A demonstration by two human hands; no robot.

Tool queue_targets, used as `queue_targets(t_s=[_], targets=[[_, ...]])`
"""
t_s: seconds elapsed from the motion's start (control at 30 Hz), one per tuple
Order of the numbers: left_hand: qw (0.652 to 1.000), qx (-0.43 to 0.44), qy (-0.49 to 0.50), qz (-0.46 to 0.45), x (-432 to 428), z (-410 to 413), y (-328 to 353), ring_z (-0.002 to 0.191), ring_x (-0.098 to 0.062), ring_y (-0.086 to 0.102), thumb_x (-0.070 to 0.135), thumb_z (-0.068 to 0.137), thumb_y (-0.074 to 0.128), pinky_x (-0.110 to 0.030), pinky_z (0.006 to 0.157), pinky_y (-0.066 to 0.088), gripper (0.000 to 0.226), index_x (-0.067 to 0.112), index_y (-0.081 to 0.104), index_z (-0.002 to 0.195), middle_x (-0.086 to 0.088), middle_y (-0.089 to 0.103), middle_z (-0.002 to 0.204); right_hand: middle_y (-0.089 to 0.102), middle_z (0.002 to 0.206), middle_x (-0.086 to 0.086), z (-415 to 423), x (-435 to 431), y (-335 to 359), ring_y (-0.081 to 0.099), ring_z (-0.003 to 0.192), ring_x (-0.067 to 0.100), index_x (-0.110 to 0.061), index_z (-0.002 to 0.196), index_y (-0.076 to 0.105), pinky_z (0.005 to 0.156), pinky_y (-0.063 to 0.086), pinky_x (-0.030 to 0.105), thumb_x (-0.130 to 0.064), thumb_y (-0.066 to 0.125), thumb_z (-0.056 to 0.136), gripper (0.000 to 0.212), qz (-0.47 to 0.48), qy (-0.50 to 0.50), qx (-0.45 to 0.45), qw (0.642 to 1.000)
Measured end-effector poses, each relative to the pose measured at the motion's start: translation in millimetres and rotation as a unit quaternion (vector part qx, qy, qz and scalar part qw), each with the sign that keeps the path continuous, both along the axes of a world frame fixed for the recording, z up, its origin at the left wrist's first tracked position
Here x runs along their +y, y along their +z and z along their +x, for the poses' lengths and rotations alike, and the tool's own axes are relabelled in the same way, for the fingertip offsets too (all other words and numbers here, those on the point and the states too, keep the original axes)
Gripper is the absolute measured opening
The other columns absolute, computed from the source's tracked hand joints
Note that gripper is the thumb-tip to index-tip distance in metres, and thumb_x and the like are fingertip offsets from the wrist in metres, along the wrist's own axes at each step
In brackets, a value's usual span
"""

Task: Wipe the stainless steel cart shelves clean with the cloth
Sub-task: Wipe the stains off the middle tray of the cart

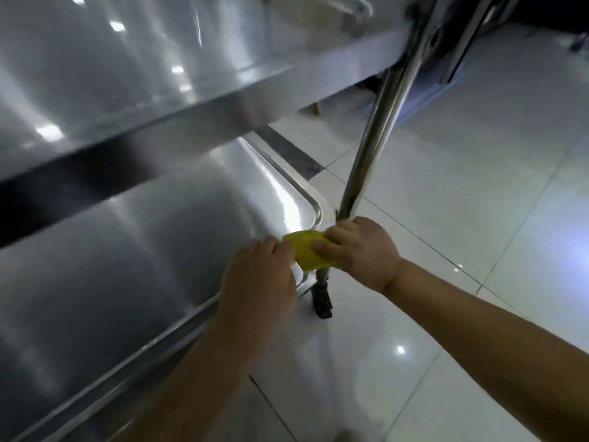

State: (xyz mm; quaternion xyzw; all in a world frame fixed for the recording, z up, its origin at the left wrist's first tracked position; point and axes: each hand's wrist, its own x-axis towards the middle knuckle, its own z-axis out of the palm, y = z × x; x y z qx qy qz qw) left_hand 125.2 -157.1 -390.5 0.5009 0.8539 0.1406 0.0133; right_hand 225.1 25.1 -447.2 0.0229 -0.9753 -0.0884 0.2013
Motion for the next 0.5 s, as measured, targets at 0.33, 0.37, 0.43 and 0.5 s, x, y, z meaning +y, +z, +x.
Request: queue_targets(t_s=[0.33,0.37,0.43,0.5], targets=[[0.984,0.001,-0.076,-0.16,76,79,169,0.1,-0.018,0.056,0.026,0.098,0.035,-0.03,0.079,0.046,0.026,0.02,0.053,0.116,-0.001,0.058,0.113,0.059,0.064,0.003,135,20,167,0.055,0.05,0.022,-0.015,0.086,0.071,0.047,0.037,0.025,-0.023,0.092,0.052,0.04,-0.105,-0.189,-0.072,0.974],[0.983,0.005,-0.075,-0.166,90,88,192,0.096,-0.019,0.057,0.027,0.098,0.035,-0.03,0.076,0.045,0.025,0.019,0.054,0.112,-0.001,0.059,0.11,0.059,0.064,0.003,146,27,190,0.054,0.05,0.022,-0.016,0.085,0.071,0.047,0.037,0.025,-0.024,0.092,0.053,0.039,-0.109,-0.205,-0.072,0.97],[0.979,0.007,-0.077,-0.19,116,105,238,0.093,-0.02,0.057,0.03,0.099,0.032,-0.03,0.073,0.042,0.029,0.015,0.056,0.108,-0.002,0.059,0.105,0.059,0.063,0.002,166,44,237,0.054,0.05,0.022,-0.017,0.084,0.071,0.047,0.039,0.026,-0.027,0.092,0.055,0.038,-0.124,-0.23,-0.067,0.963],[0.969,0.035,-0.115,-0.215,140,121,279,0.095,-0.021,0.055,0.027,0.101,0.031,-0.031,0.07,0.039,0.031,0.013,0.052,0.119,-0.005,0.056,0.105,0.061,0.065,0.002,183,64,283,0.055,0.051,0.021,-0.017,0.087,0.071,0.046,0.039,0.025,-0.03,0.091,0.057,0.039,-0.139,-0.243,-0.051,0.959]])
